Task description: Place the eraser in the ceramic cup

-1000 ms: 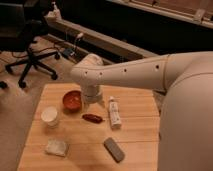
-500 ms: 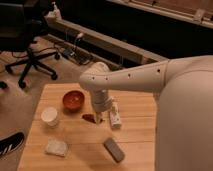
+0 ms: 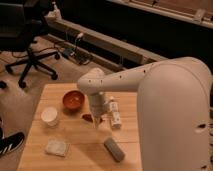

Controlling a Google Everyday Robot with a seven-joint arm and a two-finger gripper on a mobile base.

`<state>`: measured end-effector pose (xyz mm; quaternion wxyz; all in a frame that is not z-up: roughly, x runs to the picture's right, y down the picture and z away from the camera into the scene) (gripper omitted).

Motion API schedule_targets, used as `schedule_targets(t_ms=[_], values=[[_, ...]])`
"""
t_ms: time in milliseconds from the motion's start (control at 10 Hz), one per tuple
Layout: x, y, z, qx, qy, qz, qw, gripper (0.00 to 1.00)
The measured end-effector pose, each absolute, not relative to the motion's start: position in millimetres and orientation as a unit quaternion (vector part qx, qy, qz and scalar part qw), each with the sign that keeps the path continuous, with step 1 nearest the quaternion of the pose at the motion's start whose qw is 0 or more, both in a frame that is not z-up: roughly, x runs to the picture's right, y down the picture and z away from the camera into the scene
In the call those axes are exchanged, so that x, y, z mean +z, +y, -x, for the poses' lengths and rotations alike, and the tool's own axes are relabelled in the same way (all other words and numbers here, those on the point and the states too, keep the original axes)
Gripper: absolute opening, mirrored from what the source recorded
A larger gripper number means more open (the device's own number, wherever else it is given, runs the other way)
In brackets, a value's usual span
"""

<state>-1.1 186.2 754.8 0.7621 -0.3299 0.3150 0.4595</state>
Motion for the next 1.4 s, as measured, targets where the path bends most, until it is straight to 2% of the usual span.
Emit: schedule_targets(t_ms=[500, 1400], values=[[759, 225, -14, 0.454, 0.315, 0.319, 0.770, 0.65], [761, 267, -16, 0.421, 0.331, 0.315, 0.784, 0.65]])
